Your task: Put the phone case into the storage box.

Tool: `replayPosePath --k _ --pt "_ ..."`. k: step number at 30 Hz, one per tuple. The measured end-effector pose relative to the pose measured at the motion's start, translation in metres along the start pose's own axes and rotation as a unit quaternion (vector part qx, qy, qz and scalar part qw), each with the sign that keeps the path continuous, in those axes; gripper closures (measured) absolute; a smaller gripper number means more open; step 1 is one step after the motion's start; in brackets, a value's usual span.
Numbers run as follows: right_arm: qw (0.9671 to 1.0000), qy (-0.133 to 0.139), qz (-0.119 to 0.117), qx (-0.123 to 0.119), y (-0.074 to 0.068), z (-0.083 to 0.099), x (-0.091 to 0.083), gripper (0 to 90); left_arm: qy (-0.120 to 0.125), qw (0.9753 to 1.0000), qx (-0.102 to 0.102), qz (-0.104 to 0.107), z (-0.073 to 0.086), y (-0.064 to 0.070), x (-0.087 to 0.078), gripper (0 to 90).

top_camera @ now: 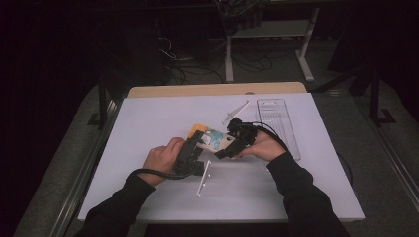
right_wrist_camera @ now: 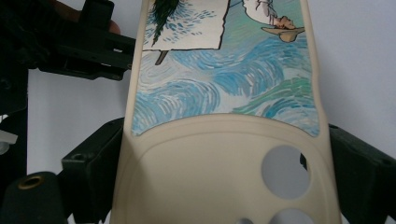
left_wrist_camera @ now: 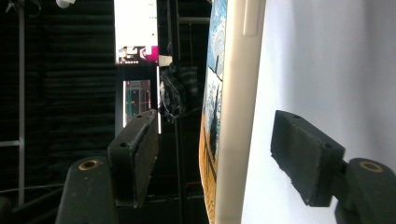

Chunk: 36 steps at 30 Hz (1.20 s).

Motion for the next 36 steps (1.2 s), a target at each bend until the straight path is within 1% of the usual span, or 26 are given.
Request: replayPosePath --k 1,3,4,9,11,12,13,16,18,19,22,24,28,30,32,34,36 --pt "1.0 0.0 0.0 -0.003 0.0004 0.0001 0.0003 9.8 0.0 1.0 0.001 0.001 -0.0002 0.0003 0.0001 37.4" --pt "1.0 0.0 -0.001 -0.003 -0.0001 0.0001 0.0006 9.9 0.001 1.0 0.005 0.002 -0.0006 0.0009 0.0002 38.2" --pt "1.0 0.0 -0.002 -0.003 -0.0004 0.0 0.0008 9.9 0.001 1.0 0.005 0.006 -0.0006 0.0014 0.0004 40.4" --pt "1.0 0.0 -0.003 -0.004 -0.0006 -0.0001 0.0017 9.9 0.007 0.9999 0.01 0.007 -0.0025 0.002 -0.0002 47.2" --pt "1.0 -0.001 -0.002 -0.004 -0.0005 0.0001 0.0018 9.9 0.009 0.9998 0.016 0.008 -0.0034 0.0027 -0.0005 49.5" --pt "1.0 -0.001 -0.002 -0.005 -0.0006 0.0002 0.0015 9.9 0.009 0.9997 0.019 0.011 -0.0037 0.0032 -0.0004 50.8" --pt "1.0 -0.001 -0.002 -0.004 -0.0007 0.0001 0.0012 9.9 0.008 0.9997 0.019 0.009 -0.0037 0.0033 -0.0005 51.7" --pt "1.0 0.001 -0.002 -0.004 -0.0007 -0.0004 0.0005 9.9 0.008 0.9997 0.023 0.008 -0.0041 0.0033 -0.0005 53.8" --pt "1.0 0.0 -0.002 -0.005 -0.0009 -0.0001 0.0002 9.9 0.008 0.9995 0.03 0.007 -0.0048 0.0032 -0.0009 55.1" --pt "1.0 0.0 -0.003 -0.005 -0.0012 -0.0002 0.0004 9.9 0.008 0.9995 0.031 0.003 -0.0051 0.0026 -0.0011 55.6" --pt "1.0 0.0 -0.002 -0.006 -0.0016 -0.0009 0.0003 9.9 0.005 0.9994 0.035 0.0 -0.005 0.0011 -0.0012 59.5" --pt "0.9999 0.002 -0.001 -0.011 -0.0018 -0.0008 -0.0004 9.9 0.005 0.9993 0.038 -0.001 -0.0049 0.0017 -0.0016 60.8" --pt "1.0 0.004 -0.003 -0.004 -0.0016 -0.001 -0.0012 9.9 0.002 0.999 0.044 0.0 -0.0054 0.0025 -0.0016 61.5" --pt "1.0 0.003 -0.003 -0.008 -0.0022 -0.001 -0.0004 9.9 0.003 0.999 0.046 0.002 -0.0058 0.0025 -0.0013 63.2" --pt "1.0 0.004 -0.004 -0.006 -0.0027 -0.0015 -0.0002 9.9 0.001 0.9991 0.042 0.002 -0.0047 0.0029 -0.0006 65.6" --pt "1.0 0.002 -0.004 -0.008 -0.0032 -0.0012 0.0003 9.9 0.0 0.9988 0.048 0.002 -0.0046 0.0036 -0.0009 67.9" --pt "0.9999 0.001 -0.005 -0.01 -0.0034 -0.0013 0.0017 9.9 0.001 0.9987 0.051 0.003 -0.0055 0.0046 -0.0008 68.4"
Point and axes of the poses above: each handheld gripper's, and its own axes: x roughly forward along the jaws, z roughly out of its underside, y roughly to its right, the point moved 6 cm from there along x, roughly forward along the jaws, and after that the axes turned 6 degrees about z, right-handed, at the moved point
